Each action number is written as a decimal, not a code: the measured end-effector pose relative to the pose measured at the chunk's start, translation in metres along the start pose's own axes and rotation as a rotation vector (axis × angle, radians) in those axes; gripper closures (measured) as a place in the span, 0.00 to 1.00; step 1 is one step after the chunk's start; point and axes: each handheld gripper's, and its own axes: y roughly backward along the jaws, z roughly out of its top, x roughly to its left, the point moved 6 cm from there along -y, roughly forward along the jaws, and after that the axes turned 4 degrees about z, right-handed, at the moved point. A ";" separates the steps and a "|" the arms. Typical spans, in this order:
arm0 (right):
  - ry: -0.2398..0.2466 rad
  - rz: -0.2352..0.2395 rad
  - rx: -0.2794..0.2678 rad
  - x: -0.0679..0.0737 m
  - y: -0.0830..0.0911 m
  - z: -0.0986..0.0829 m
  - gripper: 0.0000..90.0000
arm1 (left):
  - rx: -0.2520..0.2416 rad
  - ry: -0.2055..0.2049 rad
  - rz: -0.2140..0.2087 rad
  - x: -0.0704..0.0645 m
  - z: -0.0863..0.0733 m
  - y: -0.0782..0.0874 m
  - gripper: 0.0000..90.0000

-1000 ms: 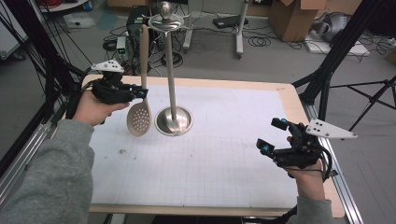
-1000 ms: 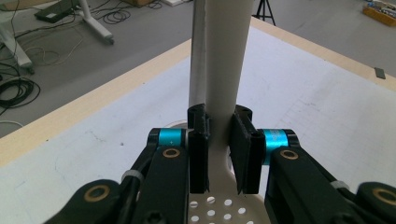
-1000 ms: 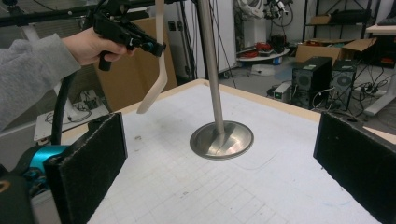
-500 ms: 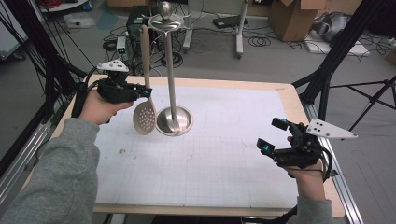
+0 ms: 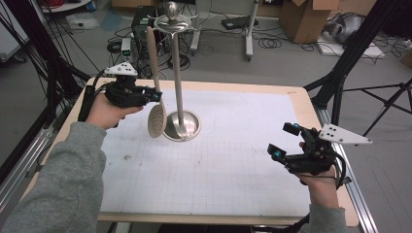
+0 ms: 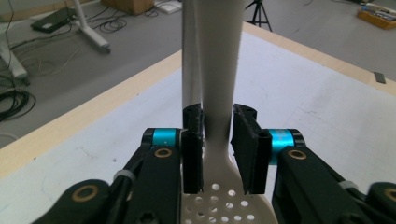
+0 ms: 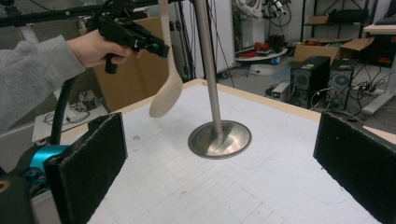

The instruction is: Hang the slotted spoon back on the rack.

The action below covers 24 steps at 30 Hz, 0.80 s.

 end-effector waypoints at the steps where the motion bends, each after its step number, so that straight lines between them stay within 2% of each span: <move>1: -0.003 -0.001 0.001 0.000 0.000 0.000 0.02 | -0.005 0.000 -0.004 0.000 0.000 0.001 0.76; 5: -0.008 -0.006 0.003 -0.002 0.000 -0.002 0.02 | -0.037 0.002 -0.034 -0.001 0.001 0.007 0.67; 10: -0.003 -0.004 0.008 -0.003 -0.002 -0.003 0.02 | -0.095 -0.007 -0.077 -0.003 0.000 0.021 0.47; 13: -0.001 -0.004 0.012 -0.002 -0.003 -0.003 0.02 | -0.118 0.006 -0.071 -0.001 -0.003 0.030 0.34; 17: 0.000 -0.001 0.013 -0.002 -0.003 -0.003 0.02 | -0.150 0.018 -0.043 0.002 -0.011 0.043 0.19; 24: 0.003 0.001 0.019 -0.002 -0.006 -0.003 0.02 | -0.205 0.019 -0.050 0.002 -0.025 0.064 0.16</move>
